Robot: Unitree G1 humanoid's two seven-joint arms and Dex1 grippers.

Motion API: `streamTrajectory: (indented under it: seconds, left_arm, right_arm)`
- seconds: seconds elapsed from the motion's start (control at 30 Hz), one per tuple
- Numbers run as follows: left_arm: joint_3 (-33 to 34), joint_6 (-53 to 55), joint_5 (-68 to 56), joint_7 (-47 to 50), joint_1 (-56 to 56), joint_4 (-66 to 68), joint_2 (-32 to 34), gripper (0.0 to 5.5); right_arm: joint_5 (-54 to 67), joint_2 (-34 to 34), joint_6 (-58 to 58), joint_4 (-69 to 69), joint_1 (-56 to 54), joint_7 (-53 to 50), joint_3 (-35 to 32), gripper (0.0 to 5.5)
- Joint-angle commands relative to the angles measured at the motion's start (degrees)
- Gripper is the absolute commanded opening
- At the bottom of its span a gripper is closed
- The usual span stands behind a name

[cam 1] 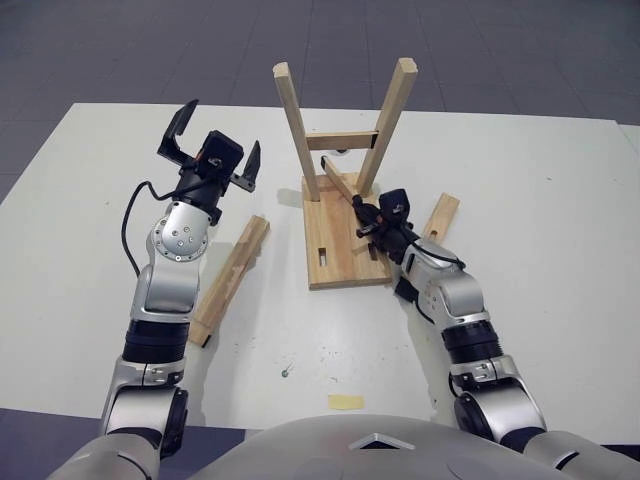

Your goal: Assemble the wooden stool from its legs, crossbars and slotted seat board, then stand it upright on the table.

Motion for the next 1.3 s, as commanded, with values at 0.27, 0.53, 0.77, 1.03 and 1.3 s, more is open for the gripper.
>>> streamTrajectory:
  seconds: [0.27,0.53,0.77,1.03,1.3]
  left_arm:
    - [3.82,3.47,-5.21,-3.55,5.01,-3.34,1.47,5.40]
    - [10.78,34.73,-28.61,-25.74,19.29,-23.57,11.52,5.40]
    - [9.53,38.99,-27.84,-29.68,29.93,-26.12,21.03,5.40]
    - [6.23,34.24,-25.38,-29.16,31.71,-20.02,22.97,4.65]
    - [-0.67,12.09,-19.52,-28.03,33.30,3.01,21.40,3.24]
  right_arm:
    - [5.43,1.43,3.35,-17.47,14.23,-0.20,-3.48,0.40]
    - [9.32,-0.39,6.07,-38.61,27.94,-1.23,-4.11,0.40]
    - [9.78,-0.02,6.73,-41.37,29.64,-4.72,-6.51,0.40]
    - [9.86,-0.06,6.83,-41.20,28.18,-5.91,-6.25,0.40]
    - [9.94,0.38,6.67,-39.85,27.65,-6.71,-6.27,0.40]
